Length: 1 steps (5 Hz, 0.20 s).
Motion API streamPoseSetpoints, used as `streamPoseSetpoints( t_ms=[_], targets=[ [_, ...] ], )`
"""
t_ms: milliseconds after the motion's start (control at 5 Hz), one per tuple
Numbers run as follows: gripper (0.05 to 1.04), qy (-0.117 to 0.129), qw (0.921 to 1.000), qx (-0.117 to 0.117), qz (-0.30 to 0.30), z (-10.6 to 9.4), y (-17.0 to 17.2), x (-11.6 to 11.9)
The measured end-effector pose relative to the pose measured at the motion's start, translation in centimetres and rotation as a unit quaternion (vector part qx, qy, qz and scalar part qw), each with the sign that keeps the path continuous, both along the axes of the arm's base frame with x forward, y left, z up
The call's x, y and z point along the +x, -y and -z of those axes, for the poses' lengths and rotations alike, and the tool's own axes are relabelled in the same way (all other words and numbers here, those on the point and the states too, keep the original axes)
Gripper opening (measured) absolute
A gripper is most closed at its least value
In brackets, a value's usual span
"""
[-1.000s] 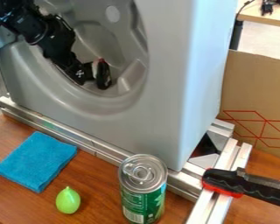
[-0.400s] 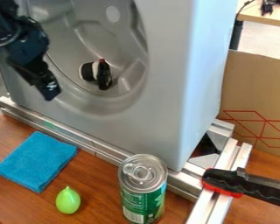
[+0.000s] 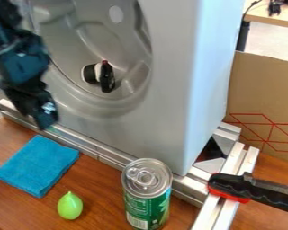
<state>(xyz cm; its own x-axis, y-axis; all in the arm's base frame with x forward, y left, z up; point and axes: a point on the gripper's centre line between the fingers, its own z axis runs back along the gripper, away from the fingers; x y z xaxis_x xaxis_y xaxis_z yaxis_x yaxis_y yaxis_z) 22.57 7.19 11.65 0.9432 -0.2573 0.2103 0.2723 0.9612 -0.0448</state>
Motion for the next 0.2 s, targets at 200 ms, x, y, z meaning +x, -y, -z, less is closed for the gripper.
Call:
streamPoseSetpoints(
  t_ms=[200],
  targets=[
    [0.987, -0.013, 0.9998, -0.009, 0.01, -0.19, 2.31, -0.92]
  ],
)
